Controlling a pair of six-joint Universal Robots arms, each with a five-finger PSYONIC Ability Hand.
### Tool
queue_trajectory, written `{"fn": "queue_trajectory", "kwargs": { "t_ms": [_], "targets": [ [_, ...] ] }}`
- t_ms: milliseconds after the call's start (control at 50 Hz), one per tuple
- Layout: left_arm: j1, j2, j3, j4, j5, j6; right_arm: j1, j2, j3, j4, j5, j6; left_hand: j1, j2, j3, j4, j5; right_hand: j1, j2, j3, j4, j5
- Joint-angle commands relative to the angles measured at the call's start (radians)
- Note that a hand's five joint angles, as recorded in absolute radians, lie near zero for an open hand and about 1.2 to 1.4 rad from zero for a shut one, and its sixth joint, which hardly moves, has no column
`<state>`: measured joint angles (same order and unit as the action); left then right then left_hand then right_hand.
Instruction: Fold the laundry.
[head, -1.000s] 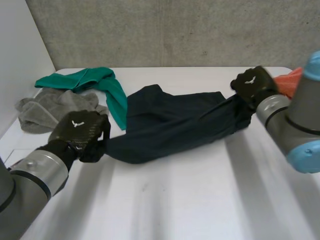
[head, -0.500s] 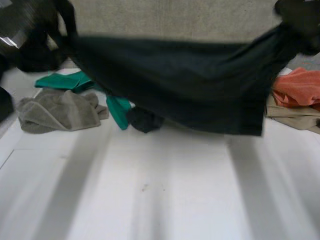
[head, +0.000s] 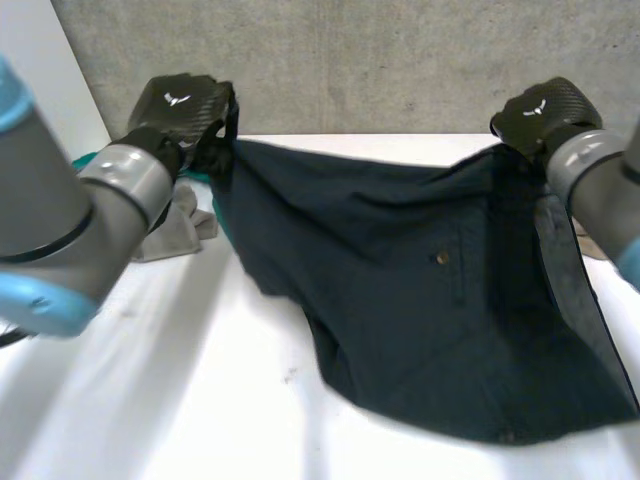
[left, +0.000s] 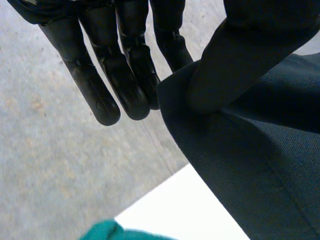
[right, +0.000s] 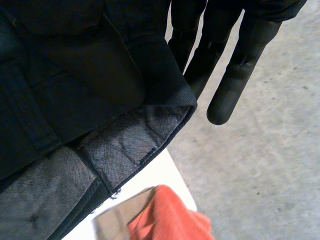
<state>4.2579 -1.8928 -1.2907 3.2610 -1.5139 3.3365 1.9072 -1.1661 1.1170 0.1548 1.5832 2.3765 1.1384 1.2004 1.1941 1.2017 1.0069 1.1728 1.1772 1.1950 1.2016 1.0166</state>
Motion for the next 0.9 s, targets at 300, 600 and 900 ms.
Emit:
{"fn": "queue_trajectory", "kwargs": {
  "t_ms": [300, 600, 900],
  "targets": [
    [-0.072, 0.132, -0.038, 0.494, -0.157, -0.002, 0.038, -0.069, -0.06, -0.525, 0.026, 0.092, 0.258, 0.196, 0.202, 0.195, 0.215, 0.223, 0.219, 0.201, 0.195, 0.205],
    [-0.09, -0.012, -0.439, 0.237, -0.16, 0.006, 0.026, 0.181, 0.173, -0.235, -0.066, 0.079, 0.258, 0.196, 0.202, 0.195, 0.215, 0.223, 0.219, 0.201, 0.195, 0.205],
    [-0.105, 0.188, -0.522, -0.066, -0.153, 0.046, -0.039, 0.056, 0.497, -0.27, -0.16, 0.082, -0.335, -0.397, -0.39, -0.398, -0.378, 0.223, 0.219, 0.201, 0.195, 0.205]
  ]
}}
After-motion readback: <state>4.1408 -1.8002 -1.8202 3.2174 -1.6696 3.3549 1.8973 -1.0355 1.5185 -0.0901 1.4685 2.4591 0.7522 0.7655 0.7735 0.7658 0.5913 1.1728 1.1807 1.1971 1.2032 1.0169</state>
